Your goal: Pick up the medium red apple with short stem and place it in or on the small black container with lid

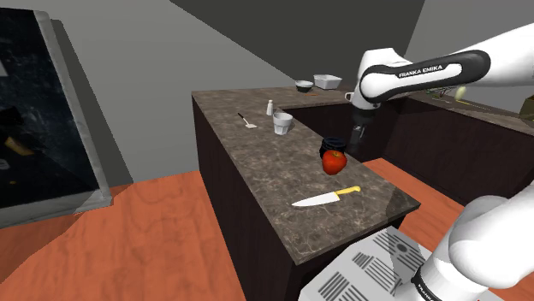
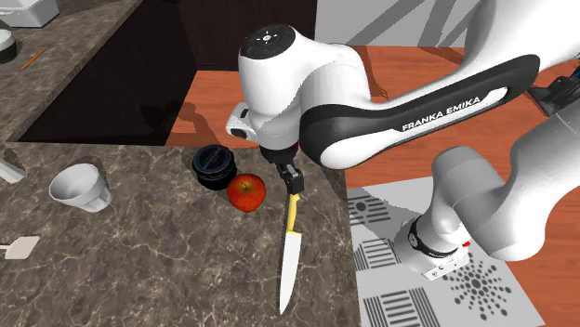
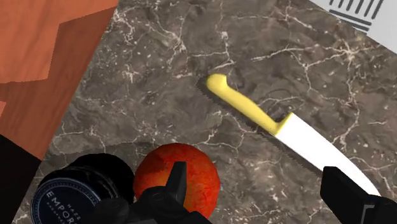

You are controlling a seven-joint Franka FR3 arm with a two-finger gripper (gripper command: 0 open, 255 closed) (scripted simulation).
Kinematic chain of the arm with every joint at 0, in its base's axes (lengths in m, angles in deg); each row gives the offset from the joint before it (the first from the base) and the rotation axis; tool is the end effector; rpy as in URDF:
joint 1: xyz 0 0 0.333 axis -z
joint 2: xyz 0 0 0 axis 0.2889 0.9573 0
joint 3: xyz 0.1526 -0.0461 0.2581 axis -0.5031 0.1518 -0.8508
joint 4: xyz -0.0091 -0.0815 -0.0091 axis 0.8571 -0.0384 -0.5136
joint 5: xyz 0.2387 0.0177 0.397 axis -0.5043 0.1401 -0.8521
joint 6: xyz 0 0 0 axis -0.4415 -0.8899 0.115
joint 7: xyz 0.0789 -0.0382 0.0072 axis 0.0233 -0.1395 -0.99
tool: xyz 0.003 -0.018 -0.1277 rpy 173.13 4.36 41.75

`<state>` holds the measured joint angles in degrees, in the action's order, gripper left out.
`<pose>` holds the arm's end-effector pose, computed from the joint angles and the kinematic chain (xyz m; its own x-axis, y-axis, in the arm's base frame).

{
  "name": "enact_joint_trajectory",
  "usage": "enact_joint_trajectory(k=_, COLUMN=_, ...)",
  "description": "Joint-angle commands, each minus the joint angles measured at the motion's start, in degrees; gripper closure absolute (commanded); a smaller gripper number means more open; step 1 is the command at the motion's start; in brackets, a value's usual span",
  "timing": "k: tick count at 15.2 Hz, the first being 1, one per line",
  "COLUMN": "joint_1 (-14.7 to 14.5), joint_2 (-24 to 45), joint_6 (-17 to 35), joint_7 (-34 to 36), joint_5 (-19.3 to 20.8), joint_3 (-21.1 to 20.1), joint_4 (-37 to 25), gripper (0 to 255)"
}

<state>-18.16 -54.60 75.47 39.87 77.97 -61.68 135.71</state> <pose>0.4790 -0.1430 0.4108 0.9431 0.3263 -0.0646 0.3299 -0.9423 0.0567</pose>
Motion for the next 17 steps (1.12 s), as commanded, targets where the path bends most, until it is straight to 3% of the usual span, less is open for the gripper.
enact_joint_trajectory(k=1, joint_1=-0.52, joint_2=4.06, joint_6=3.14, joint_7=-5.08, joint_5=-0.13, joint_3=2.03, joint_4=-2.11, gripper=0)
enact_joint_trajectory(k=7, joint_1=-2.09, joint_2=16.86, joint_6=10.34, joint_7=-19.74, joint_5=-4.24, joint_3=6.24, joint_4=-10.31, gripper=0)
enact_joint_trajectory(k=17, joint_1=-1.76, joint_2=19.85, joint_6=16.23, joint_7=-20.53, joint_5=-5.14, joint_3=6.71, joint_4=-7.29, gripper=0)
